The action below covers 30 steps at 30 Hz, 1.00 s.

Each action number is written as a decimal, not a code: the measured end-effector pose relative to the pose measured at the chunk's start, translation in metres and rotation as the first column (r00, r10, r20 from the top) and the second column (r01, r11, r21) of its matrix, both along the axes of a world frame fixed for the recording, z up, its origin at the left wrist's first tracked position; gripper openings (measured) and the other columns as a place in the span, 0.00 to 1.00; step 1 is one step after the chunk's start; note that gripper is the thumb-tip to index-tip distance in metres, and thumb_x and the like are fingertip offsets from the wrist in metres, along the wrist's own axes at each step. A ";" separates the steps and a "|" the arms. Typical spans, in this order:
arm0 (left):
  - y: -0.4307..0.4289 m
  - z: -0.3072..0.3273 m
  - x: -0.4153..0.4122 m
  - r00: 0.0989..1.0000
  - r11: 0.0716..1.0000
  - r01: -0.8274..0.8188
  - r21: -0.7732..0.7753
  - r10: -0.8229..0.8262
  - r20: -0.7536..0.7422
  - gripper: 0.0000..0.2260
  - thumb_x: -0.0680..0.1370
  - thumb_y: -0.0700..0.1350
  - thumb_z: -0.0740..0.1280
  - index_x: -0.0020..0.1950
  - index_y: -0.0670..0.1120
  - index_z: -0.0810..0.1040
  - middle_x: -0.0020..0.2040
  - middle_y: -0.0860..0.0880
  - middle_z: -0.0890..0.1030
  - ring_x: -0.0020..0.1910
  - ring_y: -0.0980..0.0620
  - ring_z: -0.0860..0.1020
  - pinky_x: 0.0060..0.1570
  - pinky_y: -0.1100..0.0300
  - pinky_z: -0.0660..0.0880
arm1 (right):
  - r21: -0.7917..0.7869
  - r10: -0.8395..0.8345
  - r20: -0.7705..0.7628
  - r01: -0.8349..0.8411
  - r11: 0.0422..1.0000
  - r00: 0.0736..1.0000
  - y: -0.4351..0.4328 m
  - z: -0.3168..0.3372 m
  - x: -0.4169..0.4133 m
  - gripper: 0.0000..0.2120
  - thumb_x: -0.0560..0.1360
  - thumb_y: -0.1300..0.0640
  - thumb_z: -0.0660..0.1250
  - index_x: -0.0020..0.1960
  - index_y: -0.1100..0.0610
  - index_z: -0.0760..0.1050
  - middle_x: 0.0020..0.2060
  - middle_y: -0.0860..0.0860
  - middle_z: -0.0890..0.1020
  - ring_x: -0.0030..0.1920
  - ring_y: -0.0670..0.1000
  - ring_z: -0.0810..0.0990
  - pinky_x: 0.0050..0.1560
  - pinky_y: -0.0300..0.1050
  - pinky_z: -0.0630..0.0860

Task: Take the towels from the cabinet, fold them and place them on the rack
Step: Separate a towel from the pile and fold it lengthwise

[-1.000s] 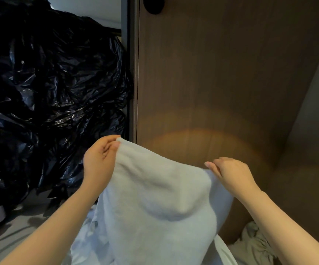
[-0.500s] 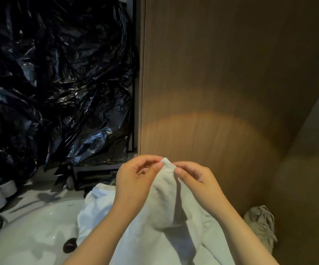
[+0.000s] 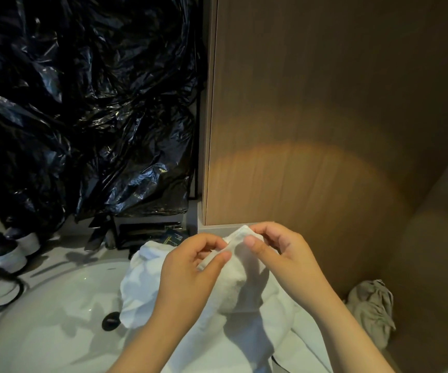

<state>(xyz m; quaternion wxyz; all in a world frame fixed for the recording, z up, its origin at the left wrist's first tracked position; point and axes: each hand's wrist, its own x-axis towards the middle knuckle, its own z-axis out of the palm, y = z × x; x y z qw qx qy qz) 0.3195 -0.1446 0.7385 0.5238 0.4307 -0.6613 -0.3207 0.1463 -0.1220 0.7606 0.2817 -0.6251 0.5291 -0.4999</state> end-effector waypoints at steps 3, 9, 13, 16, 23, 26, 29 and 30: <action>0.001 -0.001 -0.002 0.999 0.999 0.032 -0.012 -0.032 0.001 0.08 0.73 0.41 0.73 0.41 0.55 0.80 0.41 0.59 0.81 0.44 0.57 0.79 0.46 0.63 0.75 | -0.045 -0.030 -0.036 0.029 0.999 0.999 -0.001 0.004 0.003 0.05 0.77 0.53 0.67 0.44 0.49 0.81 0.39 0.43 0.82 0.44 0.45 0.80 0.44 0.38 0.75; 0.002 -0.010 0.000 0.992 0.993 0.072 -0.098 -0.061 0.108 0.06 0.72 0.51 0.70 0.38 0.51 0.79 0.38 0.56 0.79 0.43 0.55 0.77 0.43 0.64 0.72 | -0.086 -0.068 -0.011 0.067 0.994 0.998 0.000 0.003 0.008 0.08 0.80 0.52 0.64 0.44 0.48 0.80 0.40 0.43 0.82 0.45 0.46 0.80 0.44 0.38 0.76; 0.002 -0.019 0.004 0.986 0.986 0.104 -0.130 -0.085 0.143 0.12 0.73 0.53 0.70 0.32 0.54 0.72 0.33 0.55 0.73 0.36 0.55 0.72 0.37 0.68 0.67 | -0.101 -0.140 0.035 0.142 0.985 0.990 -0.003 0.004 0.008 0.08 0.80 0.52 0.63 0.45 0.50 0.79 0.40 0.43 0.81 0.45 0.45 0.79 0.43 0.35 0.76; 0.000 -0.025 0.006 0.978 0.988 0.106 -0.109 -0.084 0.190 0.17 0.73 0.56 0.69 0.28 0.58 0.66 0.29 0.57 0.67 0.32 0.57 0.67 0.34 0.69 0.63 | -0.132 -0.186 0.075 0.194 0.972 0.980 -0.007 0.008 0.005 0.08 0.80 0.52 0.63 0.45 0.50 0.79 0.40 0.42 0.81 0.44 0.42 0.79 0.42 0.31 0.74; -0.004 -0.042 0.018 0.967 0.992 0.121 -0.044 -0.107 0.232 0.21 0.72 0.64 0.66 0.29 0.52 0.65 0.28 0.56 0.67 0.30 0.57 0.66 0.31 0.68 0.63 | -0.209 -0.269 0.008 0.265 0.941 0.963 -0.014 0.019 -0.012 0.07 0.80 0.51 0.64 0.45 0.47 0.78 0.39 0.40 0.81 0.44 0.42 0.79 0.41 0.29 0.74; -0.010 -0.043 0.028 0.969 0.994 0.106 -0.003 -0.102 0.225 0.27 0.70 0.68 0.66 0.27 0.49 0.61 0.26 0.55 0.65 0.28 0.56 0.65 0.30 0.67 0.62 | -0.244 -0.324 -0.022 0.310 0.919 0.946 -0.016 0.023 -0.018 0.06 0.79 0.51 0.64 0.44 0.44 0.77 0.40 0.37 0.80 0.46 0.40 0.79 0.41 0.27 0.73; -0.018 -0.035 0.036 0.966 0.996 0.089 0.004 -0.088 0.244 0.28 0.67 0.66 0.66 0.25 0.48 0.58 0.25 0.53 0.63 0.26 0.56 0.64 0.30 0.67 0.61 | -0.282 -0.358 -0.088 0.322 0.904 0.930 -0.016 0.028 -0.018 0.06 0.79 0.50 0.65 0.43 0.42 0.74 0.38 0.36 0.80 0.48 0.38 0.78 0.41 0.24 0.72; -0.021 -0.031 0.039 0.963 0.996 0.090 -0.004 -0.086 0.255 0.28 0.67 0.65 0.67 0.25 0.47 0.58 0.25 0.53 0.62 0.26 0.56 0.63 0.30 0.66 0.60 | -0.305 -0.368 -0.104 0.323 0.896 0.924 -0.015 0.032 -0.018 0.06 0.79 0.50 0.65 0.44 0.42 0.74 0.38 0.37 0.80 0.47 0.39 0.79 0.41 0.24 0.72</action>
